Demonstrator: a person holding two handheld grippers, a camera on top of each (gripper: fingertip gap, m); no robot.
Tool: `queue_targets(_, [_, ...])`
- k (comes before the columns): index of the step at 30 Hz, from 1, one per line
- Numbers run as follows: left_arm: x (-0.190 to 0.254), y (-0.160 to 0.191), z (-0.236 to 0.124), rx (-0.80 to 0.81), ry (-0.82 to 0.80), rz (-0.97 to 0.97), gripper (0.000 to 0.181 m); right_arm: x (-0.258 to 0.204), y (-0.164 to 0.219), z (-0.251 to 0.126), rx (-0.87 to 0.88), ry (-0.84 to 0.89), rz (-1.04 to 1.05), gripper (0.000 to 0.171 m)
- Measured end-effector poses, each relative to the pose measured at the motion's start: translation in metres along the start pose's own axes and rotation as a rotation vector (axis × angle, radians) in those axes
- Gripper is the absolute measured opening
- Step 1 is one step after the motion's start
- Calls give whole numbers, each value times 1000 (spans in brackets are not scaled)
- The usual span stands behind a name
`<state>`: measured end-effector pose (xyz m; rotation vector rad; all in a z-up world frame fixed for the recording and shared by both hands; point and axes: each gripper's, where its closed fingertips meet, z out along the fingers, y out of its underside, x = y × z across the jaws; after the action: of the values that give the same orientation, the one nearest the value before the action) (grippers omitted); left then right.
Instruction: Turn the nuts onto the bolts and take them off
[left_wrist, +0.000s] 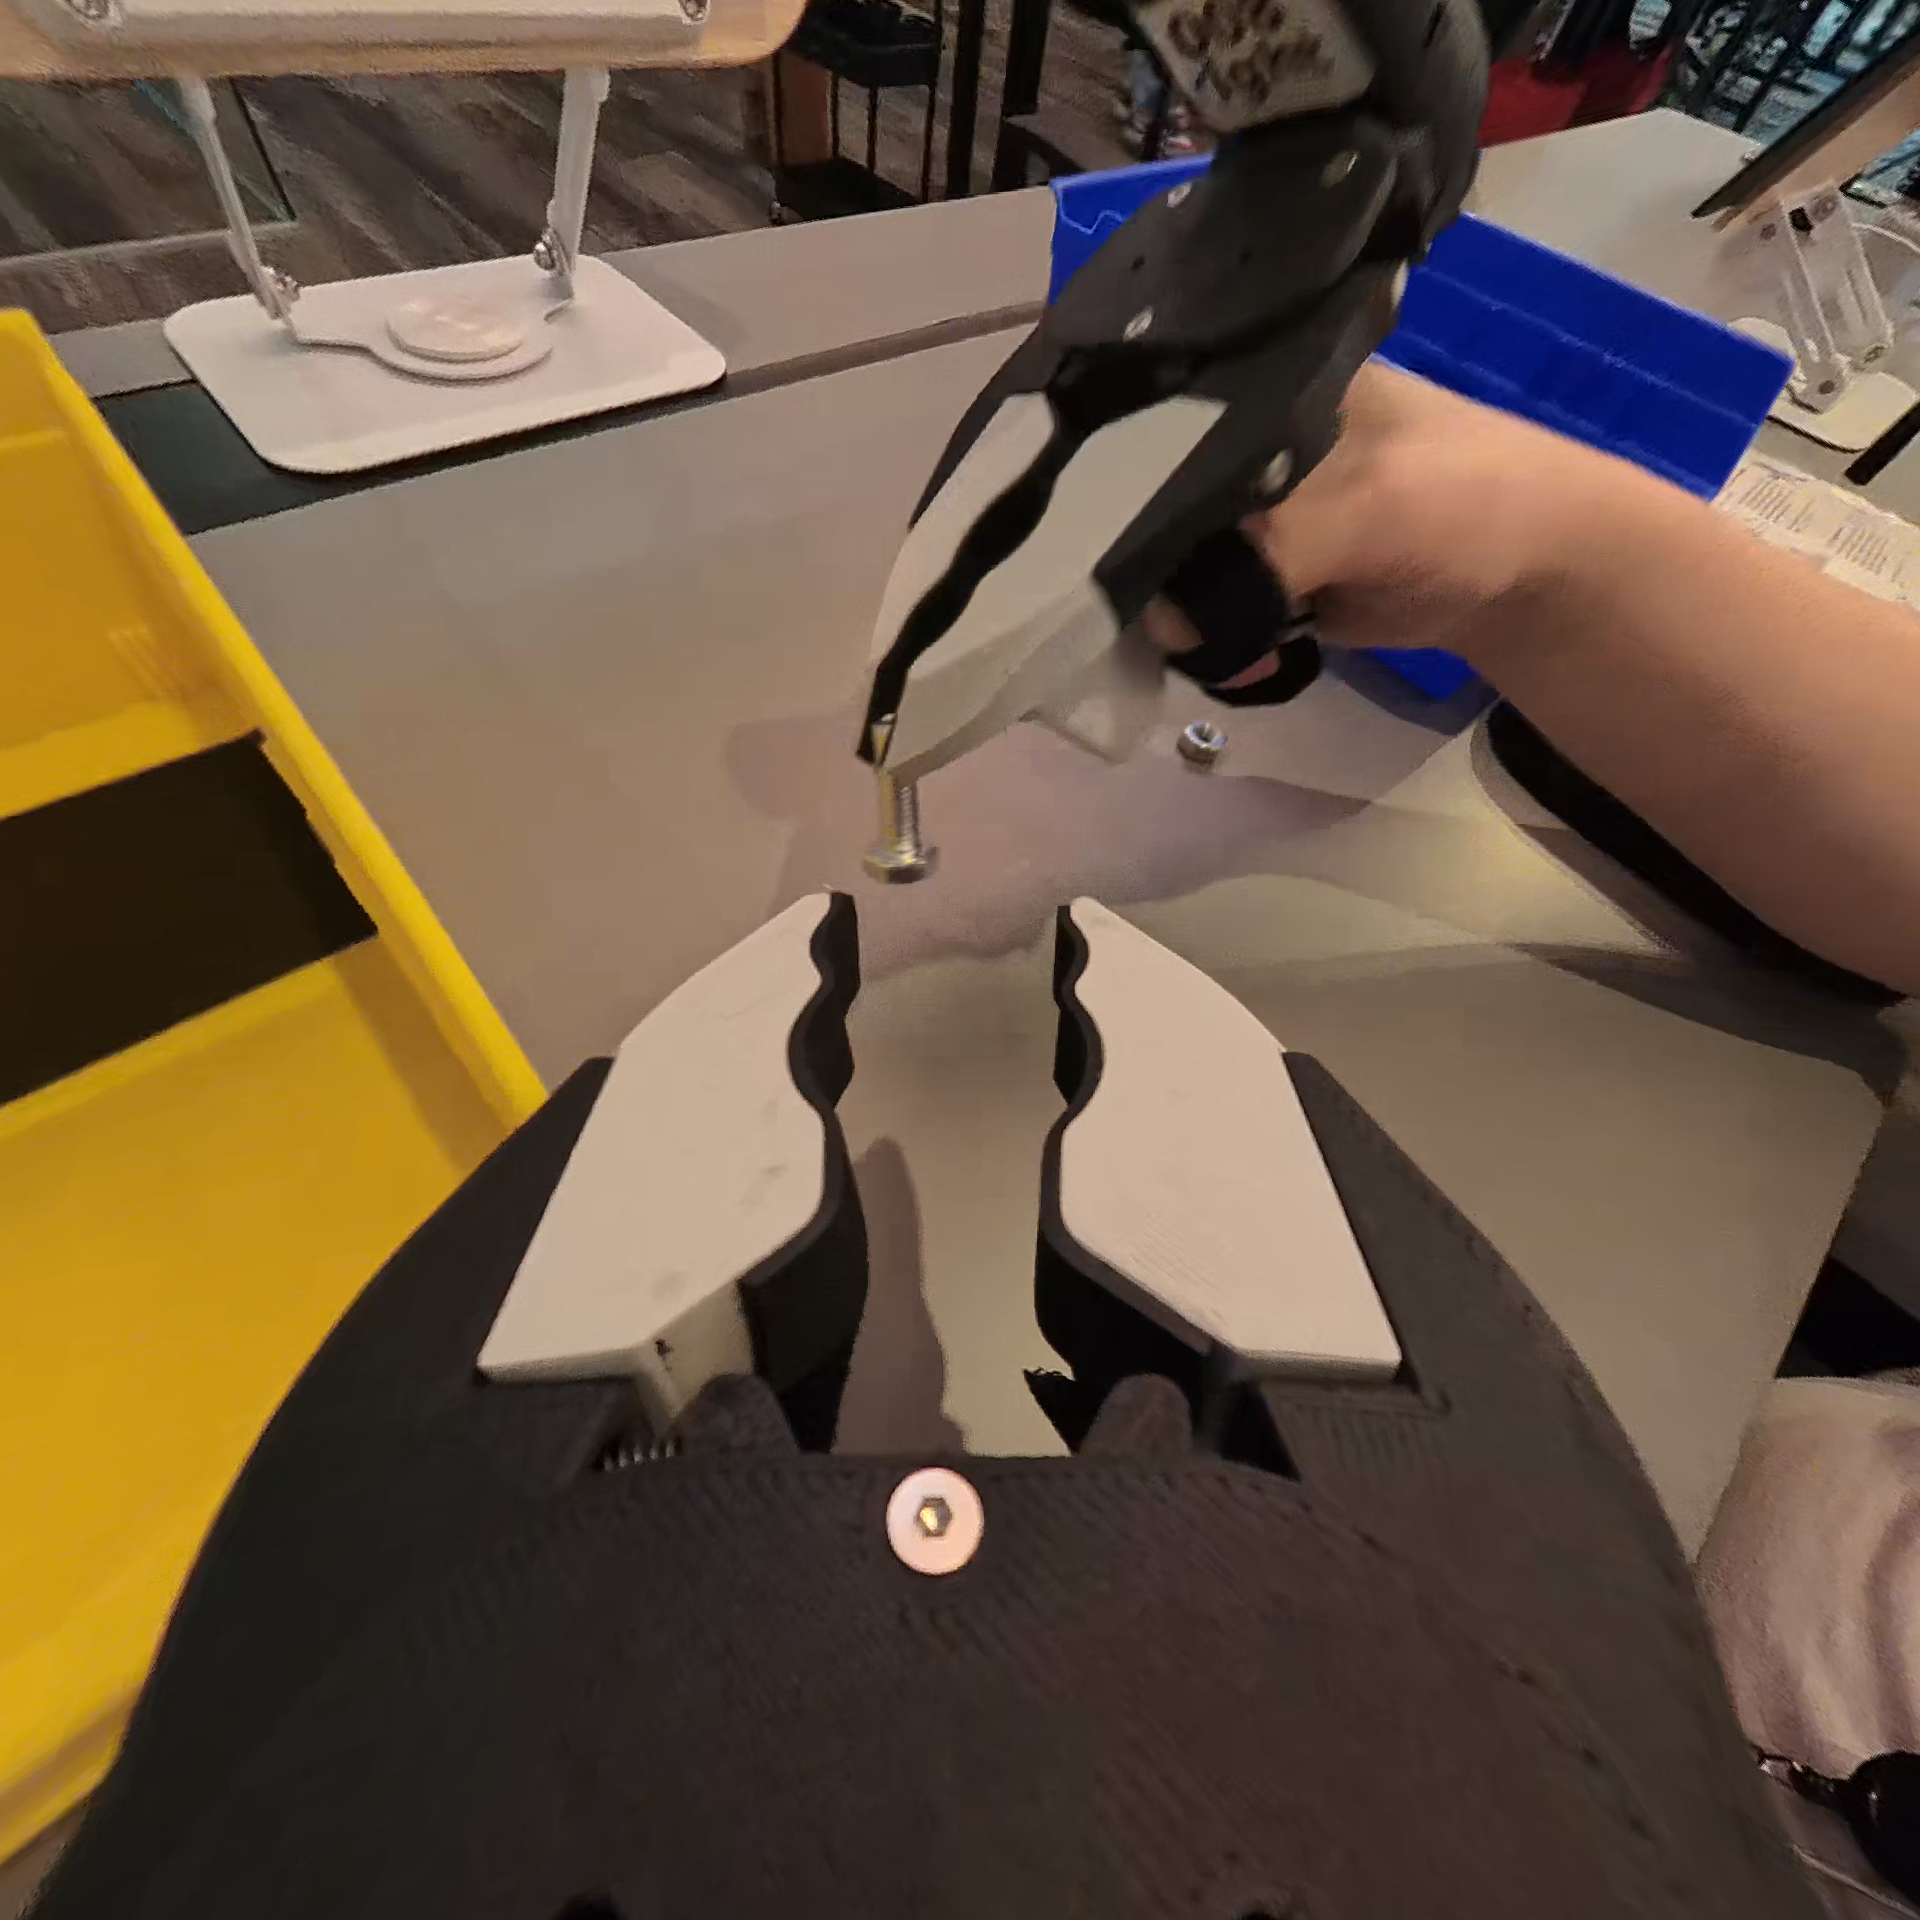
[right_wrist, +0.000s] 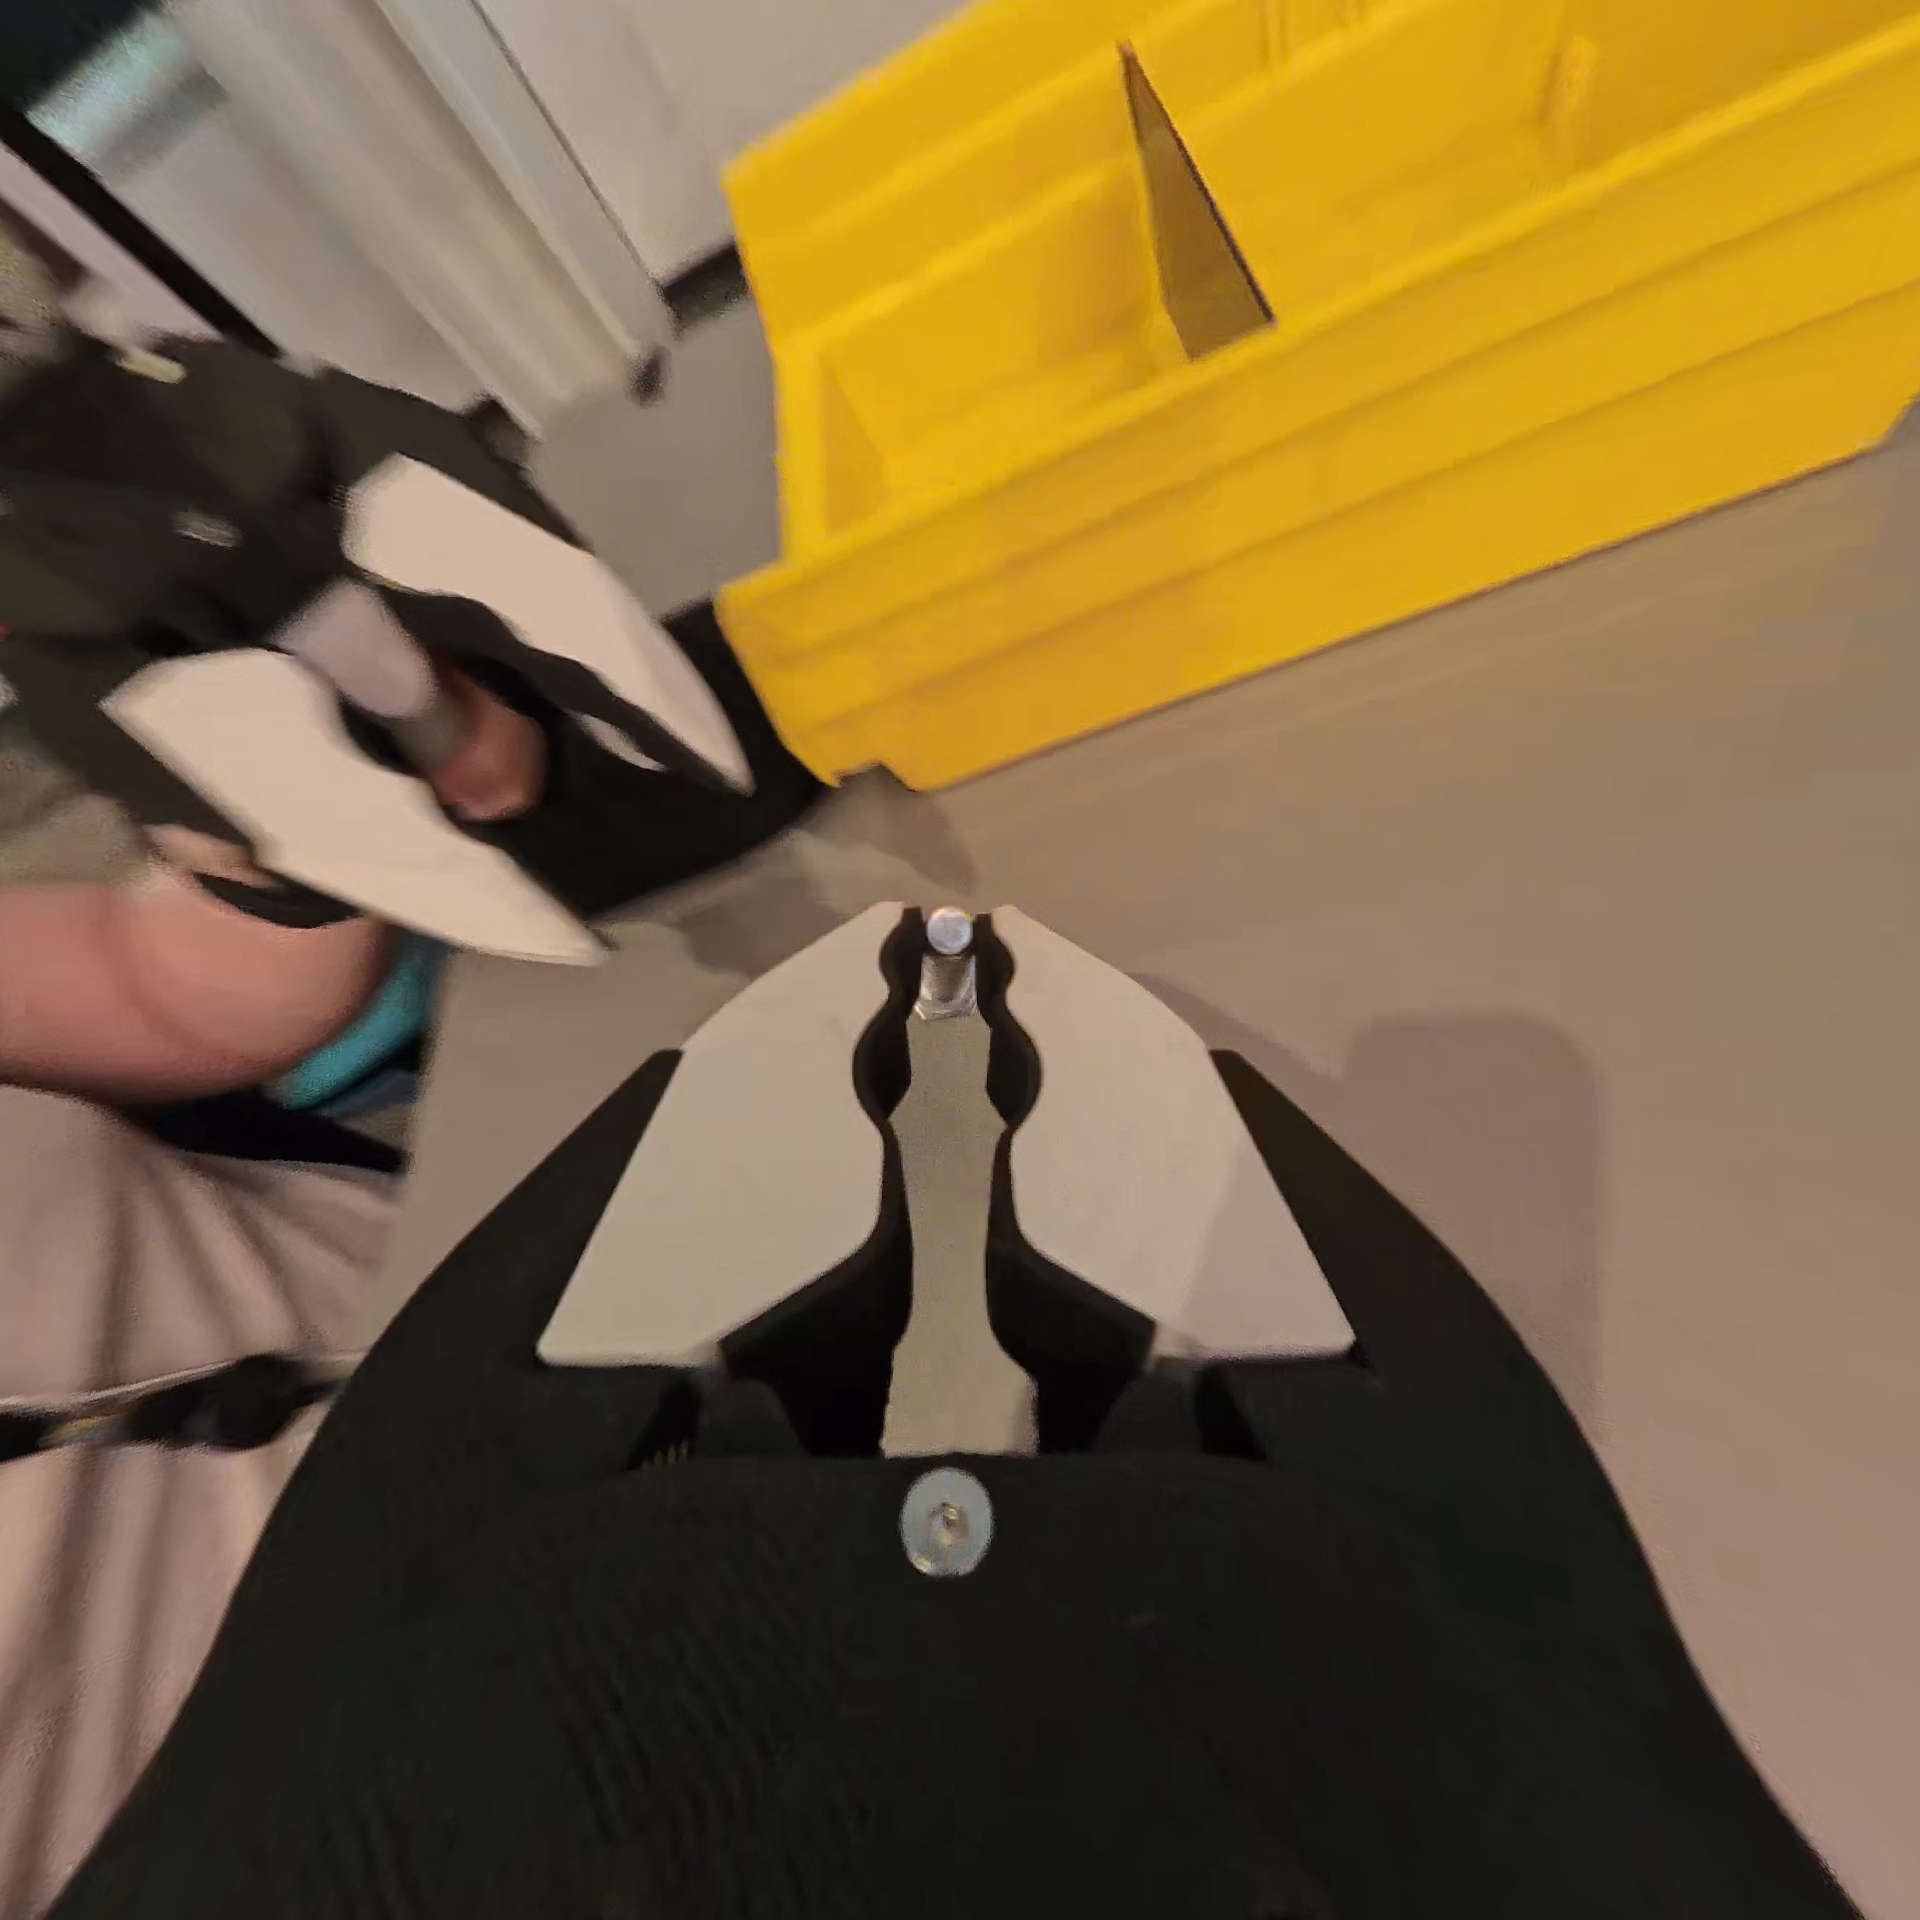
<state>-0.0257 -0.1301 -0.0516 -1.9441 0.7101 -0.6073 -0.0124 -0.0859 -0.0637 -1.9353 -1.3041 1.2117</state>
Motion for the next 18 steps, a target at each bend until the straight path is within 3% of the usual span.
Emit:
queue_targets(1, [2,-7,2,2,25,-2,34,-11,-8,-9,16,-54,11,11])
queue_targets(6, [25,-46,11,4,270,-93,28,-43,-27,-40,14,-121,-71,11])
queue_targets(9, [39,-54,18,-45,409,-135,28,-58,-32,-50,40,-174,-84,11])
queue_targets(11, [50,-56,22,-79,498,-153,18,-58,-31,-54,31,-175,-78,11])
queue_targets(18, [57,-61,32,-130,577,-174,10,-54,-31,-68,41,-226,-1,10])
